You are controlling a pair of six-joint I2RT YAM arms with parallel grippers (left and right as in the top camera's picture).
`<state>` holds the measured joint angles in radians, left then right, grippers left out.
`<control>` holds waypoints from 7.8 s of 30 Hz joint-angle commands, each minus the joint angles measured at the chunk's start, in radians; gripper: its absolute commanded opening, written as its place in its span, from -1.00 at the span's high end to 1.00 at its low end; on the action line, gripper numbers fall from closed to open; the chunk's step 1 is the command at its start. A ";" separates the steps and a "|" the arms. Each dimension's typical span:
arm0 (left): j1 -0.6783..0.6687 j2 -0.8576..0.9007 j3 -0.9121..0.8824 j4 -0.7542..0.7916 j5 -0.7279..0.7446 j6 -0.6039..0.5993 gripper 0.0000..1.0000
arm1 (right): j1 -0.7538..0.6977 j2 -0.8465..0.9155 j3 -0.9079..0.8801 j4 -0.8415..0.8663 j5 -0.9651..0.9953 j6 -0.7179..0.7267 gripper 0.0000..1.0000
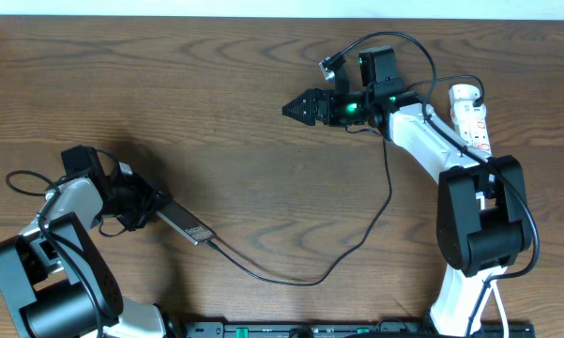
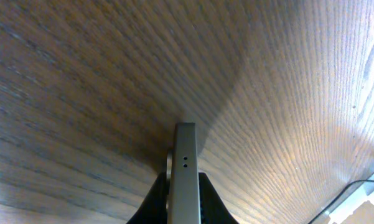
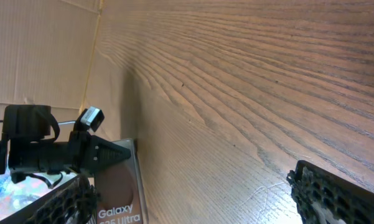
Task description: Plug charger to phone and switch on socket
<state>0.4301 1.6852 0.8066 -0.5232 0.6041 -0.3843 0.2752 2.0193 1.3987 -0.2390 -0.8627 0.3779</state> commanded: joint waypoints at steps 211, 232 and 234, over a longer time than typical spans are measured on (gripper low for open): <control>-0.004 -0.510 0.048 0.113 0.300 0.063 -0.76 | -0.675 0.109 -0.230 -0.236 0.060 -0.452 -0.98; -0.004 -0.510 0.048 0.113 0.281 0.063 -0.76 | -0.676 0.085 -0.244 -0.144 0.098 -0.378 -0.98; -0.004 -0.510 0.048 0.113 0.281 0.063 -0.76 | -0.676 0.074 -0.226 -0.156 0.108 -0.378 -0.99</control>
<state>0.4282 1.1816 0.8398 -0.4110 0.8883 -0.3359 -0.4477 2.0266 1.2541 -0.2707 -0.6529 -0.1116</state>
